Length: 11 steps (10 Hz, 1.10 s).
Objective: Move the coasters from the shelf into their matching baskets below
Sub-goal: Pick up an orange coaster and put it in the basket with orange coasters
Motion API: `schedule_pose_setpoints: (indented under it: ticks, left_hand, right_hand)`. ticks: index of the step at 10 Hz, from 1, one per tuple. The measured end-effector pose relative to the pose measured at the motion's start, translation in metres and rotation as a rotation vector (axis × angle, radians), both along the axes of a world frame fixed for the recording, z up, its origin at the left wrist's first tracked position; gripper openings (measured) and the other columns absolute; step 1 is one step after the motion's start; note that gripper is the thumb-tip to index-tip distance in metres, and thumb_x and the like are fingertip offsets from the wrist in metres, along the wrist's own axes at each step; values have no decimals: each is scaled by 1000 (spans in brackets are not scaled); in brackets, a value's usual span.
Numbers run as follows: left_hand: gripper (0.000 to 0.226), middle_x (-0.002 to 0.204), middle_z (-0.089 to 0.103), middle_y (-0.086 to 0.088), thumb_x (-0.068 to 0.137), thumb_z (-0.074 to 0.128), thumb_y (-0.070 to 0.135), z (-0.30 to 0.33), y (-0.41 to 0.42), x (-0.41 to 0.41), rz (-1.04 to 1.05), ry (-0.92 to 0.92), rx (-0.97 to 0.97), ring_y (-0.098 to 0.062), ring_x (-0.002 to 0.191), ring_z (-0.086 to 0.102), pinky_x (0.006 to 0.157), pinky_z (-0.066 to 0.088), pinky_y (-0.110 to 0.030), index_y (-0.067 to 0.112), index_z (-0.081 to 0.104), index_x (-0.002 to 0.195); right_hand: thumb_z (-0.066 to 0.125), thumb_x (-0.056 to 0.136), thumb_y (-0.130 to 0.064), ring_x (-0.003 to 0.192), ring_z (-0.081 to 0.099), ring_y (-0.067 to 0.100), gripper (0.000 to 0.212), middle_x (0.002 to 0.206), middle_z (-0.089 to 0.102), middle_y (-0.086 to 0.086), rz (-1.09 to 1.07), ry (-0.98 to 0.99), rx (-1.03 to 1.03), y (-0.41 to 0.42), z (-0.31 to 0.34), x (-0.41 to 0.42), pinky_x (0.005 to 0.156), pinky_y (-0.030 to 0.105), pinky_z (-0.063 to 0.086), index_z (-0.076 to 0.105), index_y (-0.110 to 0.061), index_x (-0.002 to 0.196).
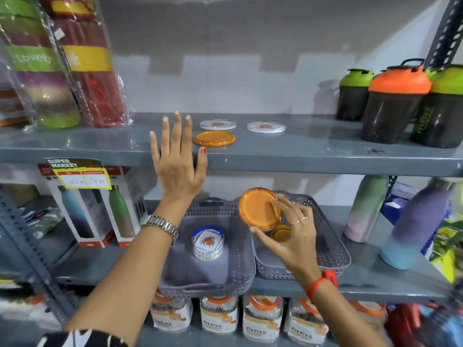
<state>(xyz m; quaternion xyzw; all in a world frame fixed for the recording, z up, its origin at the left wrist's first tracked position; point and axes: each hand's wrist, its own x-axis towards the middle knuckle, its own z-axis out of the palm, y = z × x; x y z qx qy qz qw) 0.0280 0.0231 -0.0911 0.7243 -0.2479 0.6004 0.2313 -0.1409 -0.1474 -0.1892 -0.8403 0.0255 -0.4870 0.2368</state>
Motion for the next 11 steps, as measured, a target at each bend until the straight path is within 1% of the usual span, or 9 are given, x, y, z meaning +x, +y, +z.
schedule_pose_setpoints:
  ticks: [1,2,3,4,5,8,9,10,11]
  left_hand:
    - [56,148,37,-15,97,30,39,-1,-1,2,3,-16,-22,-30,139,29,116,13,-46,7,36,144]
    - [57,148,38,-15,98,29,40,-2,-1,4,4,-23,-24,-29,138,31,115,14,-45,7,37,143]
    - [58,148,39,-14,99,26,42,-3,-1,5,13,-29,-30,-28,138,32,115,17,-44,7,38,143]
    - [60,148,39,-14,100,20,45,-4,-2,7,26,-30,-29,-27,139,32,115,17,-44,7,37,143]
    - [60,147,40,-13,99,21,44,-5,-1,8,36,-43,-30,-26,138,33,115,19,-44,7,38,143]
    - [62,147,41,-11,99,18,46,-5,-1,7,42,-35,-35,-25,138,34,114,20,-42,8,38,143]
    - [62,147,41,-10,99,18,47,-4,-1,7,43,-27,-35,-24,138,35,114,21,-42,8,38,143]
    - [62,147,41,-10,99,18,46,-5,-1,6,36,-20,-35,-24,137,35,114,21,-42,8,39,143]
    - [61,147,41,-10,98,21,45,-4,-1,6,36,-13,-34,-24,137,35,114,20,-42,8,39,143]
  right_hand:
    - [62,63,-66,98,51,24,67,108,69,5,-131,231,158,-25,-23,21,85,13,30,67,-14,104]
    - [69,66,-60,98,61,30,54,96,73,9,-211,450,424,-46,-43,41,91,33,42,71,-14,95]
    - [71,68,-58,95,63,33,51,87,74,11,-283,595,487,-63,-67,53,90,40,47,71,-12,88]
    - [69,74,-54,88,62,33,49,85,73,14,-385,722,388,-72,-87,63,97,42,39,68,-7,87]
    - [66,81,-47,95,57,35,47,98,69,18,-505,827,309,-74,-95,65,97,41,36,65,-2,95]
    - [59,87,-45,127,38,36,52,132,54,16,-525,1111,277,-78,-93,80,98,44,42,57,-4,120]
    - [53,90,-48,130,33,34,48,132,53,14,-540,1135,242,-72,-91,75,103,48,35,60,-9,116]
    - [51,92,-35,121,40,36,41,126,57,17,-539,865,175,-55,-76,62,97,48,38,57,-5,119]
    - [50,87,-33,99,50,34,38,109,65,14,-473,341,65,-20,-40,44,82,42,40,62,-6,112]
